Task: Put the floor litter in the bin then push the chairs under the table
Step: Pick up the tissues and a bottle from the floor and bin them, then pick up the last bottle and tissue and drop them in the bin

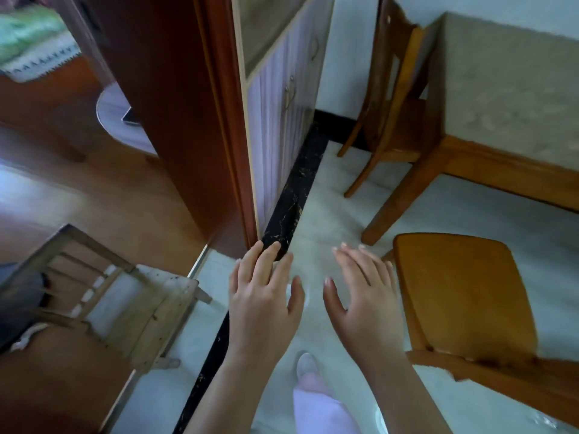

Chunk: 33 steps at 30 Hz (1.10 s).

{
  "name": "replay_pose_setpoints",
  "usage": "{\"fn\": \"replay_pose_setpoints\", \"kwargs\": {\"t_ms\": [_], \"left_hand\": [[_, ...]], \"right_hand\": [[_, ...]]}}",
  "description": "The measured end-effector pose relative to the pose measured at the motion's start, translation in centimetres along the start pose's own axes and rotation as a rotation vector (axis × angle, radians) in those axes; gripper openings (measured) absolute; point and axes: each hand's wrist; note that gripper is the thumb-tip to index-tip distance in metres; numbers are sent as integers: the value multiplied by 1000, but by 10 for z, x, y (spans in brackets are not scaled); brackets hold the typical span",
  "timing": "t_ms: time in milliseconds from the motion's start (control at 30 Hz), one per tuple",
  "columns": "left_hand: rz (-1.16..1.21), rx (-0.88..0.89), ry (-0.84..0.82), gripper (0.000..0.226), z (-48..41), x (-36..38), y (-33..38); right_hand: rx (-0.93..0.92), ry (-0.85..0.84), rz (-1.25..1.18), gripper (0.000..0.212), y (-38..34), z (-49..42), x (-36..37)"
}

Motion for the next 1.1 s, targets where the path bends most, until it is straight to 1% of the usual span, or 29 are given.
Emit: {"fn": "replay_pose_setpoints", "kwargs": {"t_ms": [133, 233, 333, 500, 567, 633, 700, 900, 1100], "left_hand": [[55, 91, 6, 33, 20, -35, 31], [121, 163, 2, 27, 31, -53, 60], [179, 245, -18, 28, 40, -69, 94], [255, 380, -21, 31, 57, -83, 158], [273, 424, -21, 34, 69, -84, 188], [306, 458, -28, 30, 83, -83, 221], [360, 487, -74, 35, 99, -82, 260], [427, 586, -185, 35, 153, -81, 393], [439, 673, -273, 37, 186, -62, 494]], "right_hand": [[48, 150, 30, 37, -8, 42, -49], [107, 181, 64, 36, -7, 70, -86], [193, 214, 87, 39, -1, 100, -124], [279, 276, 112, 39, 23, 149, -180], [311, 287, 120, 40, 41, 170, -202], [333, 323, 139, 42, 66, 193, -224], [363, 365, 158, 42, 93, 220, -246], [481, 424, 197, 34, 177, 302, -319], [618, 453, 199, 38, 253, 365, -375]]}}
Point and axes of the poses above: each hand's wrist, its own z-axis away from the middle knuckle, its own x-axis out of the palm, y = z × x, and after that the axes turned 13 degrees about x, right-handed
